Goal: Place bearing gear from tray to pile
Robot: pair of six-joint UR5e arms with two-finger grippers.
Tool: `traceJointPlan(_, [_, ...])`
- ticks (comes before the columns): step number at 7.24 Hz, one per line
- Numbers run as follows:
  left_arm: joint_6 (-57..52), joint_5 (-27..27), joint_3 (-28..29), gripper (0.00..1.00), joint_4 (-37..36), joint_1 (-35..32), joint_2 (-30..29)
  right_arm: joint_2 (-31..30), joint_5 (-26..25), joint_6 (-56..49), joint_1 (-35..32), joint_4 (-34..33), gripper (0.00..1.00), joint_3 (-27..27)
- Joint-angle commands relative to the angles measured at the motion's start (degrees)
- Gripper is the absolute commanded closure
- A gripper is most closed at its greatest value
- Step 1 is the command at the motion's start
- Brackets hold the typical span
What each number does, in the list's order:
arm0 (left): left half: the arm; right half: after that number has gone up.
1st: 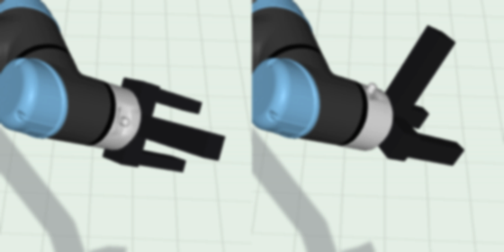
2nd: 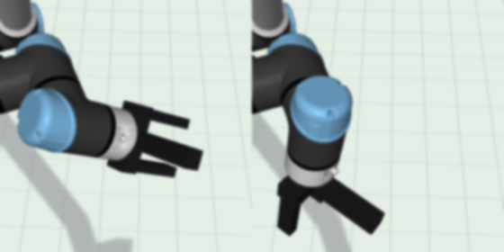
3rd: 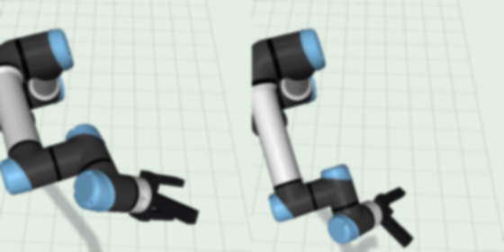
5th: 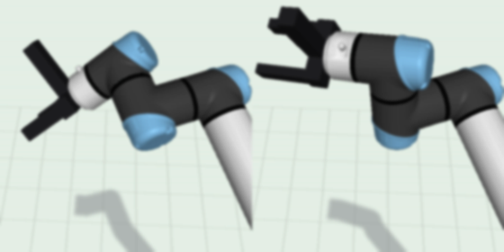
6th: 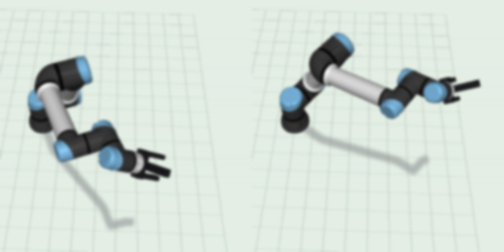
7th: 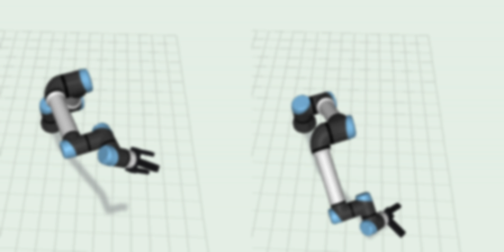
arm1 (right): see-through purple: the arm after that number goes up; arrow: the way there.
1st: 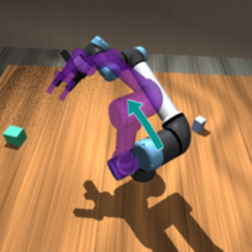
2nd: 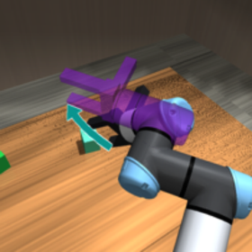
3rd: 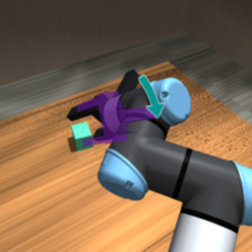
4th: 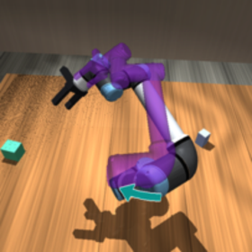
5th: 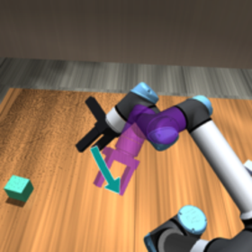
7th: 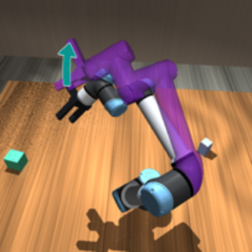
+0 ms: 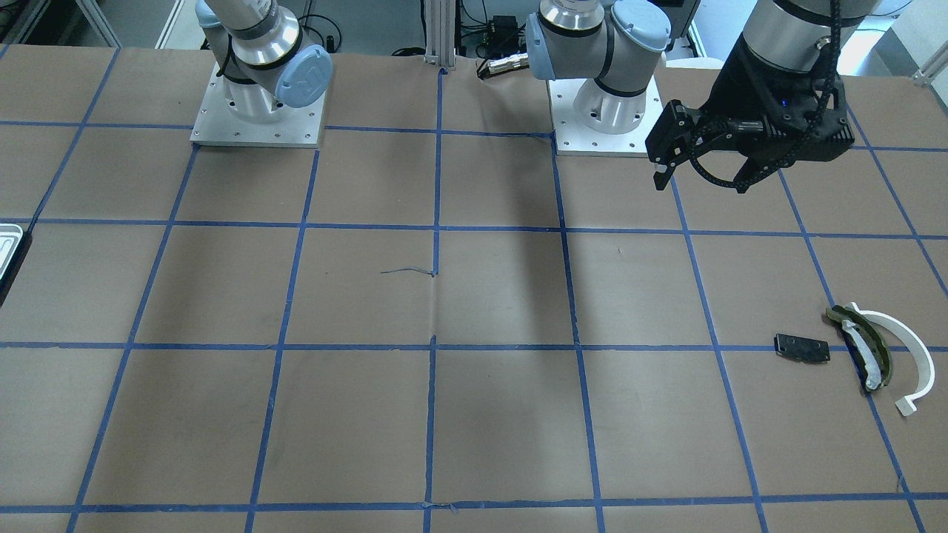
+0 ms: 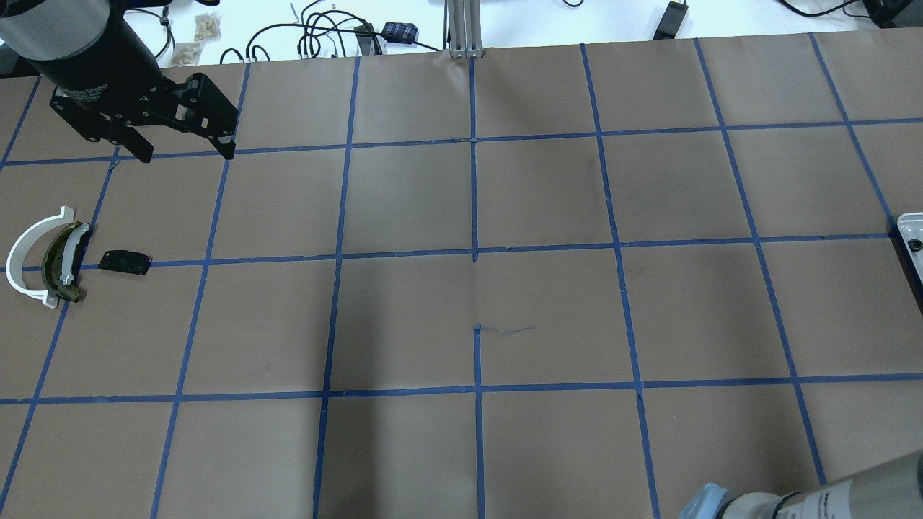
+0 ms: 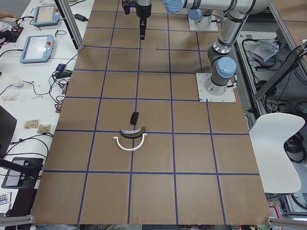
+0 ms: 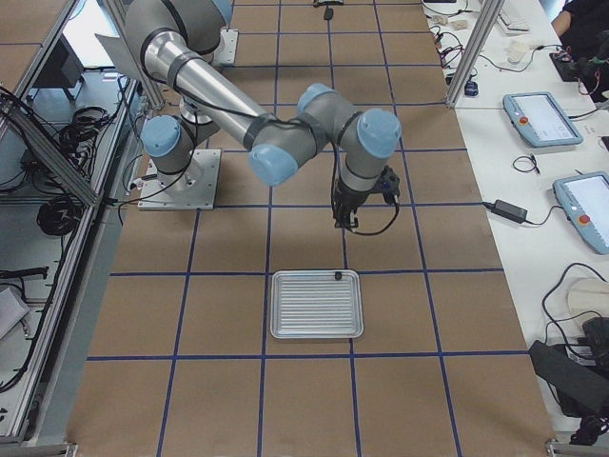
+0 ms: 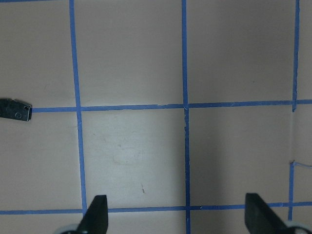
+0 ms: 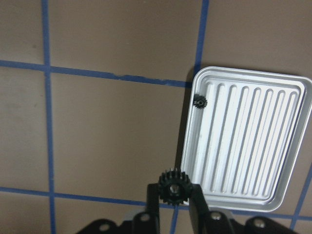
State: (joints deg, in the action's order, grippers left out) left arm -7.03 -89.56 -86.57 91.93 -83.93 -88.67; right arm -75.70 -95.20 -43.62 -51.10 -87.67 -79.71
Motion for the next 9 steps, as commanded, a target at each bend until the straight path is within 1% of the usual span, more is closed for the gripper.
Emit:
traceJointPlan(1, [0.0, 0.0, 0.1, 0.0, 0.0, 0.0, 0.0, -7.5, 0.8, 17.7, -9.6, 11.1, 1.0, 0.3])
traceJointPlan(3, [0.0, 0.0, 0.0, 0.0, 0.0, 0.0, 0.0, -9.0, 6.5, 32.4, -18.7, 12.8, 1.0, 0.5])
traceJointPlan(4, [0.0, 0.0, 0.0, 0.0, 0.0, 0.0, 0.0, -10.4, 9.8, 41.1, -24.0, 14.4, 1.0, 0.4])
traceJointPlan(5, [0.0, 0.0, -0.1, 0.0, 0.1, 0.0, 0.0, -10.5, 12.3, 51.8, -30.5, 14.0, 1.0, 0.4])
traceJointPlan(6, [0.0, 0.0, -0.1, 0.0, 0.0, 0.0, 0.0, -10.0, 12.5, 60.5, -37.4, 10.6, 1.0, -0.1])
traceJointPlan(7, [0.0, 0.0, -0.1, 0.0, 0.0, 0.0, 0.0, -7.9, 12.4, 69.5, -43.3, 6.5, 1.0, -0.2])
traceJointPlan(9, [0.0, 0.0, -0.2, 0.0, 0.0, 0.0, 0.0, -3.9, 12.3, 78.6, -52.0, -0.3, 1.0, -0.4])
